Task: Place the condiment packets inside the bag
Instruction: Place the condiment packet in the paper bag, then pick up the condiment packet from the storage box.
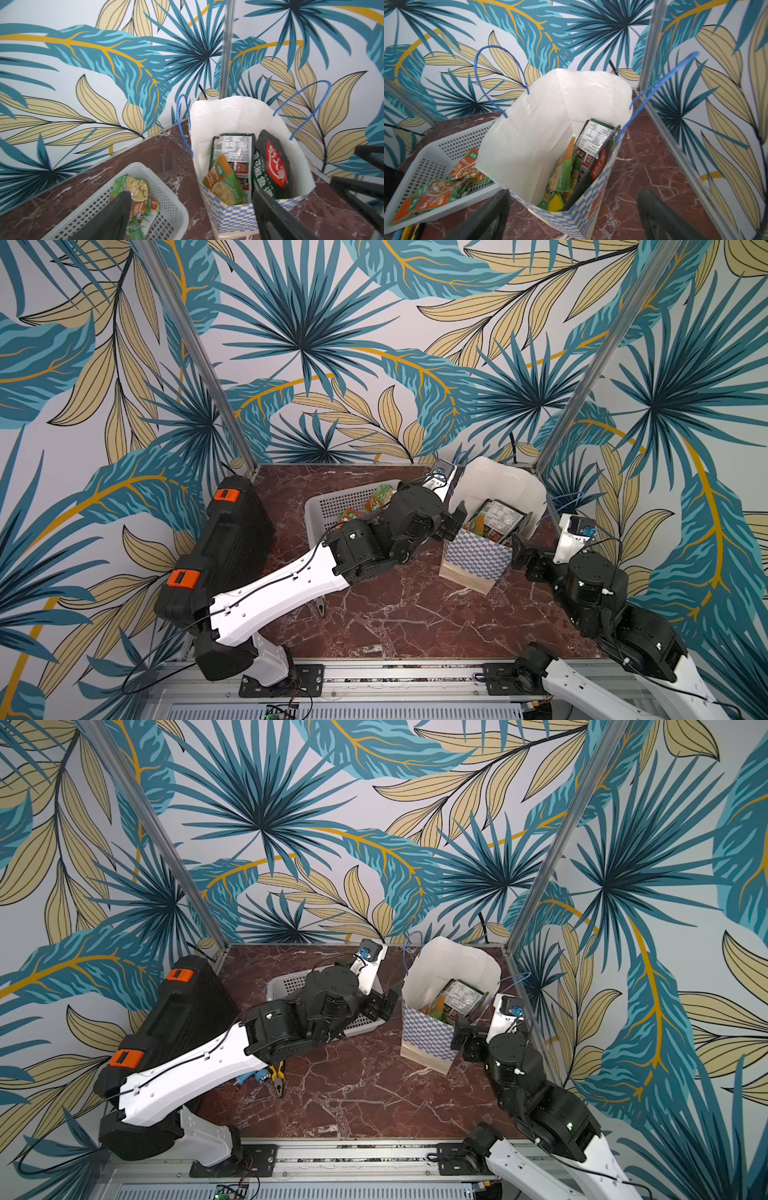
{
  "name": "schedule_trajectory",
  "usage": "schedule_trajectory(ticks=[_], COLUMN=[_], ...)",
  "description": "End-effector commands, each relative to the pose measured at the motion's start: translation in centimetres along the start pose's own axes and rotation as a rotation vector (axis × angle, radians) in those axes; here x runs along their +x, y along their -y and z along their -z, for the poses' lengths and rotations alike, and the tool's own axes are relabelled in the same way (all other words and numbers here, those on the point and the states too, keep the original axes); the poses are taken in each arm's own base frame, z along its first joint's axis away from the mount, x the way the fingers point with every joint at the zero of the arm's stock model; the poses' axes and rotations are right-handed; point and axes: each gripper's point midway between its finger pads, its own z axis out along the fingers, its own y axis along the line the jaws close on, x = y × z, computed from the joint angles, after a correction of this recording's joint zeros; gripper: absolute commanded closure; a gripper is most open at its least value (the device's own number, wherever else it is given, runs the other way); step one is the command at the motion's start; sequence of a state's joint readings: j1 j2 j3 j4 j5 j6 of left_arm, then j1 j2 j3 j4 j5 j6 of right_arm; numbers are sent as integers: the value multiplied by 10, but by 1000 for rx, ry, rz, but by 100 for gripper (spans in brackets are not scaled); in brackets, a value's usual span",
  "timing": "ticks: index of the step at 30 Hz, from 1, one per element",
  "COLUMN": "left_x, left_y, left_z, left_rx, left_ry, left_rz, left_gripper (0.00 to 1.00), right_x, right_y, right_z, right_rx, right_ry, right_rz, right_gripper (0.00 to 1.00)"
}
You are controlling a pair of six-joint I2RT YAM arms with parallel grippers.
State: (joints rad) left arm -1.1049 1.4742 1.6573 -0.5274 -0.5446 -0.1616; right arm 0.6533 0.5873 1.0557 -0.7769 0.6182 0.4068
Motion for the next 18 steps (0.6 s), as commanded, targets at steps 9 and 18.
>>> schedule_trajectory(ticks=[9,18], left_x=[120,169], left_y=[-102,-152], left_z=[2,-50], left_rx=[-205,-226], left_ry=[-235,-363], left_rz=[188,365], left_gripper=[0,0], right_x=[18,40], right_y=[-76,-102], right_z=[-23,-32], right_rx=[-296,-398], right_ry=[-123,-217], right_rz=[91,140], right_gripper=[0,1])
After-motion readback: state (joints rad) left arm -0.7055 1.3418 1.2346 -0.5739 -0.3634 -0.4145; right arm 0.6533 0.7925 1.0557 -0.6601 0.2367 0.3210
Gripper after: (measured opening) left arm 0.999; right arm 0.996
